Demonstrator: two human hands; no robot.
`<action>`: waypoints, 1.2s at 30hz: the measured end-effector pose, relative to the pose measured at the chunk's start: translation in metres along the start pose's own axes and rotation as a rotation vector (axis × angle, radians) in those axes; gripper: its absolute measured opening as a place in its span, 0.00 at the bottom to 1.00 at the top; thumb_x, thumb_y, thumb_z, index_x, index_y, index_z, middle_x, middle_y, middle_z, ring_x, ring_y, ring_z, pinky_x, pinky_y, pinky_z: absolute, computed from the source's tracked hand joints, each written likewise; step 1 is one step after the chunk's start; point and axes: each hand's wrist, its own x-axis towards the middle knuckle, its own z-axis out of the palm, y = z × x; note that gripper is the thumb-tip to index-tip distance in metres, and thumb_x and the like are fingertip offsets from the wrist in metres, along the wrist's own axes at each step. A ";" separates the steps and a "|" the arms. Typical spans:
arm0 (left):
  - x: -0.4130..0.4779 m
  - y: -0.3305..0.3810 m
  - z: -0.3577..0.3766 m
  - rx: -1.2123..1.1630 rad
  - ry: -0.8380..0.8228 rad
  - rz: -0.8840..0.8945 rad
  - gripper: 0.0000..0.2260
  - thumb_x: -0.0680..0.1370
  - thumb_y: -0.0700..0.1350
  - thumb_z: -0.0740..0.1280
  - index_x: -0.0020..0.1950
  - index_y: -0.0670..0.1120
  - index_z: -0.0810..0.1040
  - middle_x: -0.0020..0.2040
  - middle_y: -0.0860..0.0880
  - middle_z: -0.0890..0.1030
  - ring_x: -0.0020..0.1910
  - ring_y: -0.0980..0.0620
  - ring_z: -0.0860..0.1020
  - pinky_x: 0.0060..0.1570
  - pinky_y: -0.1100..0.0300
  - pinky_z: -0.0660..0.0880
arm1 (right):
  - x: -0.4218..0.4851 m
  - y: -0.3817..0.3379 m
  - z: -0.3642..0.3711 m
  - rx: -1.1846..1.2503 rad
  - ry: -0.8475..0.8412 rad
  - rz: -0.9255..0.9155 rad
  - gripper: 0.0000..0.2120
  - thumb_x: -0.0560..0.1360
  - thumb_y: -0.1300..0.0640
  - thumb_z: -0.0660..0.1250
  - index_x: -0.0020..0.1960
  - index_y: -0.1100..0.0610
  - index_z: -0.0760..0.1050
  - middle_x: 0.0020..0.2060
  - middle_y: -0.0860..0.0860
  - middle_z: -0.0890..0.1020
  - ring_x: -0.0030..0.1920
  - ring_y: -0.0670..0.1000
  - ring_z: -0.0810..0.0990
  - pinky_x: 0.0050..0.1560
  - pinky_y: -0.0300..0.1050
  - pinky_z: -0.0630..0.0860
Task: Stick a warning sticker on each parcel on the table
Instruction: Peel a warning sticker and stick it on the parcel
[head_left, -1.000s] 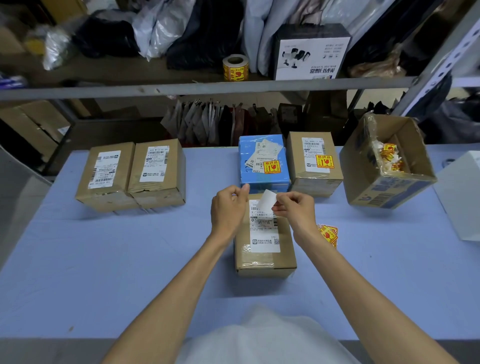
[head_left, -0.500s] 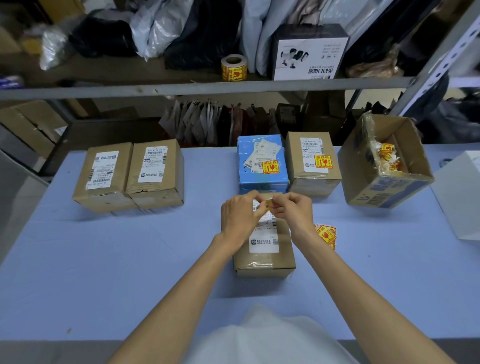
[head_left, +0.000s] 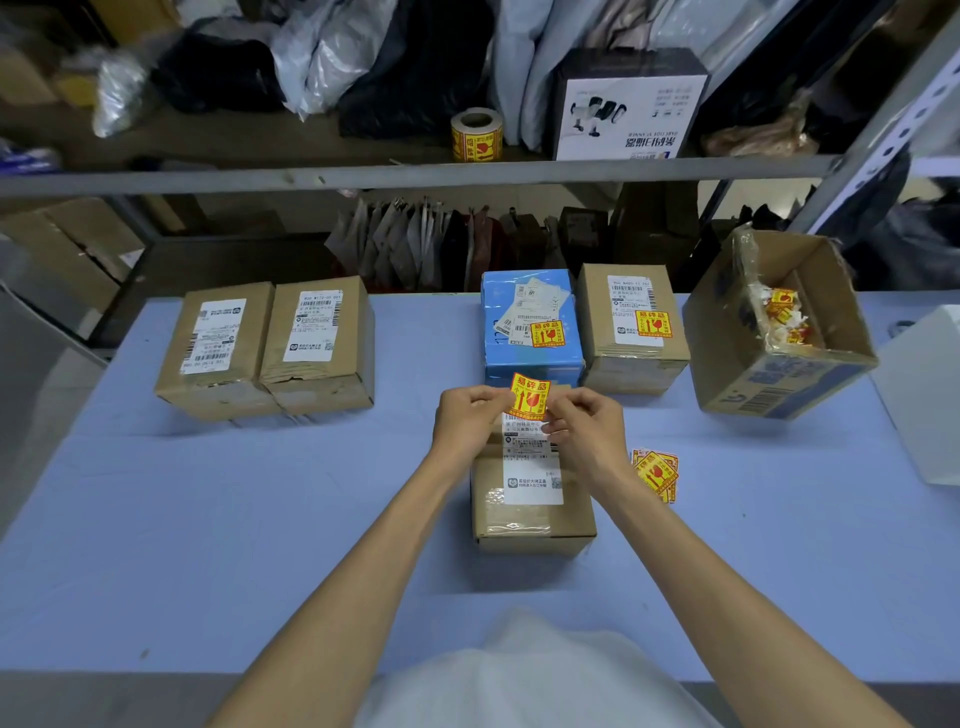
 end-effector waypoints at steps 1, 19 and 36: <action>-0.001 -0.001 -0.001 -0.023 -0.003 -0.010 0.07 0.76 0.46 0.70 0.50 0.44 0.83 0.45 0.53 0.83 0.42 0.58 0.79 0.30 0.73 0.72 | 0.000 -0.001 0.000 0.002 0.001 0.002 0.06 0.76 0.62 0.65 0.42 0.60 0.79 0.35 0.55 0.81 0.33 0.48 0.79 0.31 0.35 0.76; -0.006 -0.015 -0.034 0.219 0.055 0.034 0.22 0.81 0.35 0.50 0.74 0.46 0.59 0.53 0.50 0.79 0.57 0.48 0.75 0.52 0.54 0.73 | 0.004 0.011 -0.029 -0.190 0.044 -0.085 0.04 0.76 0.62 0.68 0.46 0.63 0.78 0.37 0.54 0.81 0.36 0.47 0.79 0.32 0.31 0.75; -0.022 -0.029 -0.005 -0.021 0.015 -0.047 0.08 0.79 0.38 0.57 0.48 0.44 0.75 0.42 0.52 0.75 0.42 0.55 0.73 0.38 0.62 0.69 | -0.013 0.017 -0.018 -0.102 -0.043 -0.019 0.03 0.74 0.64 0.70 0.41 0.61 0.78 0.31 0.54 0.80 0.29 0.45 0.77 0.30 0.33 0.73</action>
